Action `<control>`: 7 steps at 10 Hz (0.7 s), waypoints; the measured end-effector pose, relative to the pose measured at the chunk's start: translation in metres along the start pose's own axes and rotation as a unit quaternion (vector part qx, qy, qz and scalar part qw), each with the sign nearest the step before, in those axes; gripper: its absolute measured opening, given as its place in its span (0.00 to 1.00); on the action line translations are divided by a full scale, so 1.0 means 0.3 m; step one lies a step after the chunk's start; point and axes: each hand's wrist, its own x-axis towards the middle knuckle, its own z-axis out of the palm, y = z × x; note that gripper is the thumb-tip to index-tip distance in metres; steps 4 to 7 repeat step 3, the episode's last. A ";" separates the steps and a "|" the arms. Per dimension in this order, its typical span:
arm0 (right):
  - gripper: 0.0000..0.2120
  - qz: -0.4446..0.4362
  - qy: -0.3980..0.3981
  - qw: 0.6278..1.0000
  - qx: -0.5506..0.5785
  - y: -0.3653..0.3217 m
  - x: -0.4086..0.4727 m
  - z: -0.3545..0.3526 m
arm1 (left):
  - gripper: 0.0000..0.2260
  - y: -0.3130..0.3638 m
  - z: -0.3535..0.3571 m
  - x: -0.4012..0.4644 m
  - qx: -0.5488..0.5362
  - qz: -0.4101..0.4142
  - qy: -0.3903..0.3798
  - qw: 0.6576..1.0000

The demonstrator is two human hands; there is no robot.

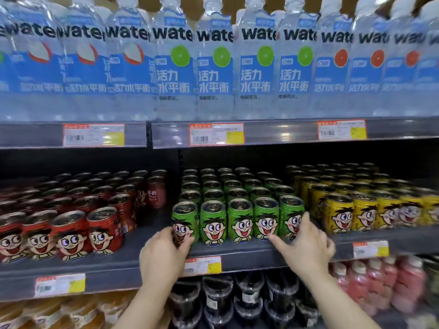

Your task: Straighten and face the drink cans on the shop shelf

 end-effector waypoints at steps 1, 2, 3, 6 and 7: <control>0.47 -0.010 -0.006 1.000 -0.001 -0.043 -0.081 -0.027 | 0.19 -0.005 -0.025 0.023 -0.050 0.006 -0.046 0.998; 0.40 -0.019 -0.014 1.000 -0.007 -0.086 -0.156 -0.079 | 0.19 -0.005 -0.092 0.010 -0.058 0.028 -0.085 0.994; 0.35 -0.049 -0.003 0.999 -0.013 -0.124 -0.222 -0.123 | 0.18 -0.009 -0.180 -0.031 -0.092 0.054 -0.065 0.992; 0.35 -0.049 -0.003 0.999 -0.013 -0.124 -0.222 -0.123 | 0.18 -0.009 -0.180 -0.031 -0.092 0.054 -0.065 0.992; 0.35 -0.049 -0.003 0.999 -0.013 -0.124 -0.222 -0.123 | 0.18 -0.009 -0.180 -0.031 -0.092 0.054 -0.065 0.992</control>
